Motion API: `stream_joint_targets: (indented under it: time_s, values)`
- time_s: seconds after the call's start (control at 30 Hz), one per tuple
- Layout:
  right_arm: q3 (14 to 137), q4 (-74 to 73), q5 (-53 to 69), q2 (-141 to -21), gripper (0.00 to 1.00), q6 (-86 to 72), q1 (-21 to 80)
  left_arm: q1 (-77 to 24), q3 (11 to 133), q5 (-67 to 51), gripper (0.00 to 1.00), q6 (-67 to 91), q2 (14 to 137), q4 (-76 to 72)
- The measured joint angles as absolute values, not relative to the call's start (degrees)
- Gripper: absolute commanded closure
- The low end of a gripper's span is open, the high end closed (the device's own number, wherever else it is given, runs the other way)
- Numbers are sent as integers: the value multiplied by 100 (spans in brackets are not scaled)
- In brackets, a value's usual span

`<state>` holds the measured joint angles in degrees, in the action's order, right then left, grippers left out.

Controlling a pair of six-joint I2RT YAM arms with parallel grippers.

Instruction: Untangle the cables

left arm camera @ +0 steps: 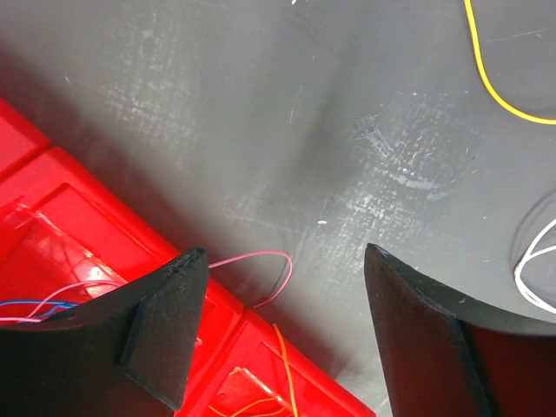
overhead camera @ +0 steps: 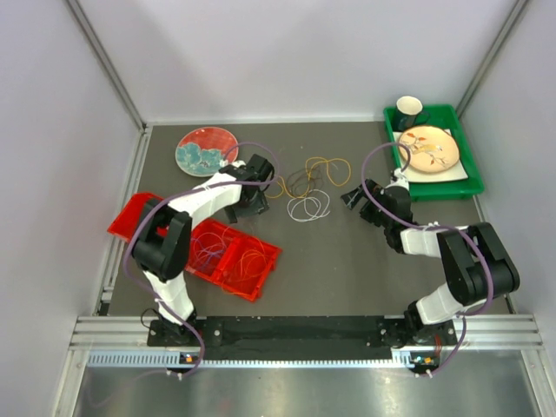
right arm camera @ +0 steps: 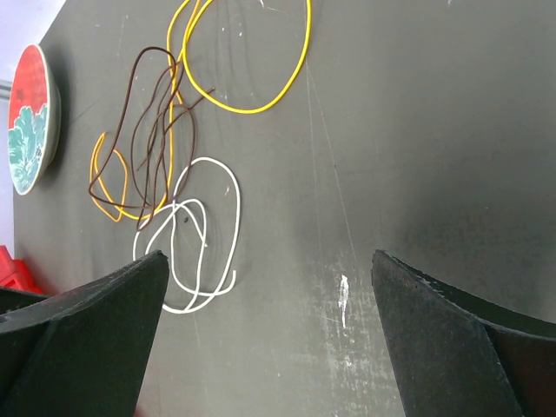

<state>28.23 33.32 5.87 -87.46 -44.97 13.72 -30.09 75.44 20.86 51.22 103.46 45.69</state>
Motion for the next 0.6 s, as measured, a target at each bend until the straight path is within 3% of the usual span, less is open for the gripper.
stream_joint_targets:
  time_s: [0.6]
  values:
    - [2823, 3334, 589, -8753, 1, -4497, 1369, -3004, 7529, 1909, 33, 5293, 10665, 4370]
